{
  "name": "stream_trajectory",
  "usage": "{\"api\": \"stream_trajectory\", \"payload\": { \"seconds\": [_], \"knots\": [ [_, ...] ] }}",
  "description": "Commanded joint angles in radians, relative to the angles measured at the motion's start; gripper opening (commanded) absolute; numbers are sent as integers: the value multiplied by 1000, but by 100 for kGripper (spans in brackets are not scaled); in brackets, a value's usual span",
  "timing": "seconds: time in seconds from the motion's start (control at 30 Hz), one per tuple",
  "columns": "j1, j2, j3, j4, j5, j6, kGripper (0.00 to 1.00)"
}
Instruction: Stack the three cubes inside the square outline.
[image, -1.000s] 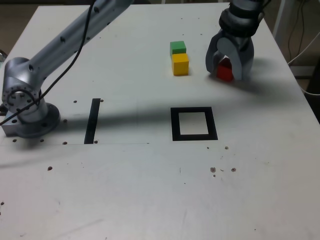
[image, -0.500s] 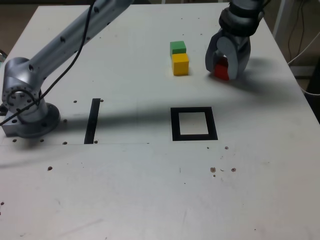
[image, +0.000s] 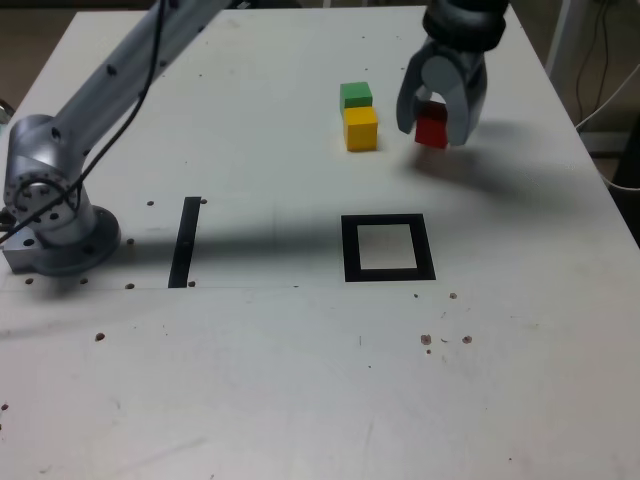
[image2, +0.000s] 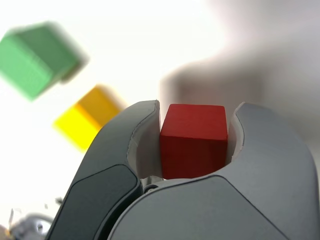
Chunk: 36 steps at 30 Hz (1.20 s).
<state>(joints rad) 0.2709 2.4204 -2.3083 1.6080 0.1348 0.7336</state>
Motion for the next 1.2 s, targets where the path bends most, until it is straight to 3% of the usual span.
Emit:
{"api": "stream_trajectory", "payload": {
  "seconds": [0.0,0.23,0.5,0.87,1.17],
  "knots": [
    [-8,-32,31,10,-5,-27,44],
    [-55,-127,149,-2,-13,-152,44],
    [-117,-216,279,-30,-55,-304,44],
    [-190,-320,479,-163,-122,-488,44],
    [-234,-366,628,-285,-162,-569,44]
  ]
}}
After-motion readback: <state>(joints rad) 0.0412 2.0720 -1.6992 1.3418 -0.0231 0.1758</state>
